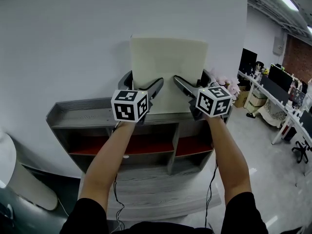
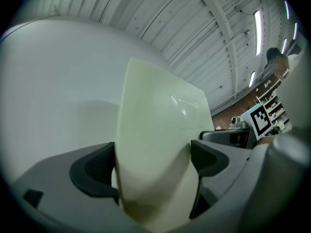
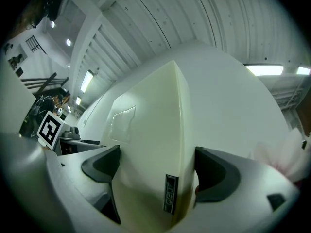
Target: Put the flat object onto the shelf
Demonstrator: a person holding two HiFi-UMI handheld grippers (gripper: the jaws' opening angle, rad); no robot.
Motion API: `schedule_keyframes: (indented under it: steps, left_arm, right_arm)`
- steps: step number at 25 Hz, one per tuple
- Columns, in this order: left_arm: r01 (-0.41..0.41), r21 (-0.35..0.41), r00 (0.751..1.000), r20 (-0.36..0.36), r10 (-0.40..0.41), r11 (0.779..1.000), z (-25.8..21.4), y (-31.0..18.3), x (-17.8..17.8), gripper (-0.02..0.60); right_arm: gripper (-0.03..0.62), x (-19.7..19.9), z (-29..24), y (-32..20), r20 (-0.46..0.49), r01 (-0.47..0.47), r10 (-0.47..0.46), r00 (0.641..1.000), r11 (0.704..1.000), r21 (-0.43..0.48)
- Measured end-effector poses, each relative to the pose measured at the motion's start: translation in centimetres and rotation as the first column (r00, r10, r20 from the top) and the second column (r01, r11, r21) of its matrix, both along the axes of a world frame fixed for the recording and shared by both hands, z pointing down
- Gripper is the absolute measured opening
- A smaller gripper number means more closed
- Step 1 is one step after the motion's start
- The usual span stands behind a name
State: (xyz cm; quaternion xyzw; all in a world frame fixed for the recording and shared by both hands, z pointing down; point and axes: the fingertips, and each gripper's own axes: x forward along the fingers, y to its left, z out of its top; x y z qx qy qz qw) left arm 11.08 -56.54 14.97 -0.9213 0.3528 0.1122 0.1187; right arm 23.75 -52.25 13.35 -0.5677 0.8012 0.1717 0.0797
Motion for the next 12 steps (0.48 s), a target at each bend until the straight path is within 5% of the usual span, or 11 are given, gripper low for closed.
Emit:
schedule_keyframes:
  steps: [12]
  left_arm:
    - [0.014,0.034,0.998,0.054,-0.016,0.999,0.8,0.0,0.4,0.482]
  right_arm:
    - [0.460,0.8,1.5,-0.9,0.027,-0.055,0.055,0.998,0.999,-0.002]
